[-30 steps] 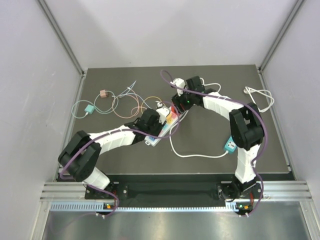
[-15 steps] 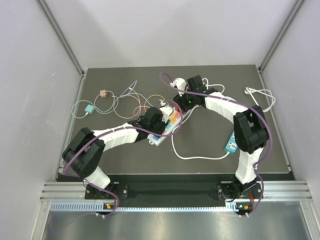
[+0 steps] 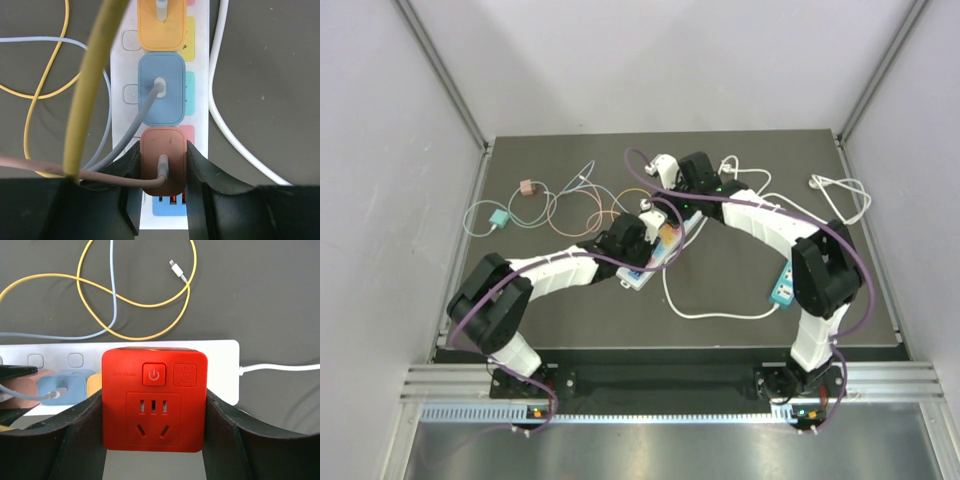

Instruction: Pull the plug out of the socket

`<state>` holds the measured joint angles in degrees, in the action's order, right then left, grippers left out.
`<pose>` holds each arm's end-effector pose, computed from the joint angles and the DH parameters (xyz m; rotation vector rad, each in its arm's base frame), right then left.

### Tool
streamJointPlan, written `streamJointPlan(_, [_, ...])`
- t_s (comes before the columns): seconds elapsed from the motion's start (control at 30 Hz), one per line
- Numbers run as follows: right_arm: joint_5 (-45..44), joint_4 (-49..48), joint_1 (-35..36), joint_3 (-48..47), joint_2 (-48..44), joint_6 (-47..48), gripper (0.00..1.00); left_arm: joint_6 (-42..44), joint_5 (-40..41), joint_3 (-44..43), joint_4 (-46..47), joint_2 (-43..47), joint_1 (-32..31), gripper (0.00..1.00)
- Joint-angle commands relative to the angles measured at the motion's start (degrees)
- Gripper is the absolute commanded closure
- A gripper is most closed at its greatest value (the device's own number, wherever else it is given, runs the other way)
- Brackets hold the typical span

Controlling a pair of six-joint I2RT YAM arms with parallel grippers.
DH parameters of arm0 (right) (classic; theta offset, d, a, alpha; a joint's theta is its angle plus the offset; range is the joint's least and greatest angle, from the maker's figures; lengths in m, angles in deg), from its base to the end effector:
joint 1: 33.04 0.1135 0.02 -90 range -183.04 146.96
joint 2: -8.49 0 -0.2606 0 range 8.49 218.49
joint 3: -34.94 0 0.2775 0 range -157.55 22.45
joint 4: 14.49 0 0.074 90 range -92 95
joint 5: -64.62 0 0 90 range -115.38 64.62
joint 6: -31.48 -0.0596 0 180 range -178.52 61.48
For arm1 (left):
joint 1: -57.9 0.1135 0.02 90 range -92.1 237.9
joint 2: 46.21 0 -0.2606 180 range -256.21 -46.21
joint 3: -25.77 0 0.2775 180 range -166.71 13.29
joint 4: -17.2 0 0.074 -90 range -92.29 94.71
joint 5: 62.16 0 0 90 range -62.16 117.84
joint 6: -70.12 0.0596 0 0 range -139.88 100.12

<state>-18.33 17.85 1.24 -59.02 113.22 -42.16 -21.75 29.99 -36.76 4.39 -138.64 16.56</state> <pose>0.3727 0.2629 0.2227 -1.0548 2.0835 0.2997 0.2791 -0.2426 0.1449 0.7720 2.2088 -0.3364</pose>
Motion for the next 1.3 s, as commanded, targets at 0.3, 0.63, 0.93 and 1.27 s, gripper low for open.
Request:
streamJointPlan(0.3, [7.00,2.73,-6.77,-2.47,-6.46,-0.72,1.00,-0.59,-1.80,3.46,0.40,4.96,-0.05,0.96])
streamJointPlan(0.63, [25.89,0.71,-13.36,1.49,-13.75,-6.68,1.00,-0.24,-5.23,7.59,6.56,16.04,-0.05,0.32])
streamJointPlan(0.93, [35.22,-3.24,-15.82,6.85,-19.73,-12.66,1.00,1.34,-8.39,8.56,3.67,24.21,-0.05,0.01])
streamJointPlan(1.27, [46.64,-9.92,-18.37,13.44,-23.96,-28.12,1.00,2.82,-10.75,12.24,0.84,41.86,0.03,0.01])
